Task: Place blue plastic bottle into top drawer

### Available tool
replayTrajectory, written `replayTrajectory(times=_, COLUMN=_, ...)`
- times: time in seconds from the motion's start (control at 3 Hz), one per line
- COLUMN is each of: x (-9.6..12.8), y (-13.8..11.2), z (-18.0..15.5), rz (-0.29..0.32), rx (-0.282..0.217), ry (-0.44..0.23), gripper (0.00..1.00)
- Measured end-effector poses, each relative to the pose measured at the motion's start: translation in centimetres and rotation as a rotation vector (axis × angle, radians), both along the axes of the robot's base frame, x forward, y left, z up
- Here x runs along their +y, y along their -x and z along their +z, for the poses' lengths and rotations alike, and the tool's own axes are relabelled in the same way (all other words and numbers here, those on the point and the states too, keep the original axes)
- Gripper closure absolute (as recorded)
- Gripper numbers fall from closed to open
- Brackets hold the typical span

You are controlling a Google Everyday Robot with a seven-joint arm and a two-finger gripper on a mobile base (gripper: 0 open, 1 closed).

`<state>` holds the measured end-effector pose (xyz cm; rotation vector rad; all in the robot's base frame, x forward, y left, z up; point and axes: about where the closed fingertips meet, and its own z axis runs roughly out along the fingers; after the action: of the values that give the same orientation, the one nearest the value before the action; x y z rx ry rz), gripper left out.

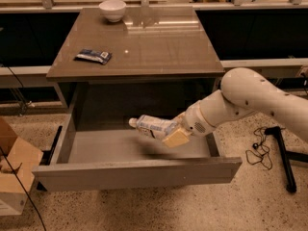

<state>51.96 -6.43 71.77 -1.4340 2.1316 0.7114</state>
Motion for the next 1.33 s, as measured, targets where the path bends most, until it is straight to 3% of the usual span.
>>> replayTrajectory(times=0.33, x=0.6, y=-3.2, z=-1.5, rz=-0.067, rx=-0.021, ry=0.030, gripper=1.00)
replayTrajectory(times=0.67, x=1.2, y=-4.5, z=-3.6, rz=-0.127, rx=0.012, ry=0.056, gripper=0.74)
replayTrajectory(times=1.0, x=1.7, y=-3.9, z=-4.9, rz=-0.134, rx=0.057, ry=0.070, gripper=0.50)
replayTrajectory(times=1.33, x=2.4, y=-0.5, z=-5.5, rz=-0.132, rx=0.139, ry=0.058, gripper=0.27)
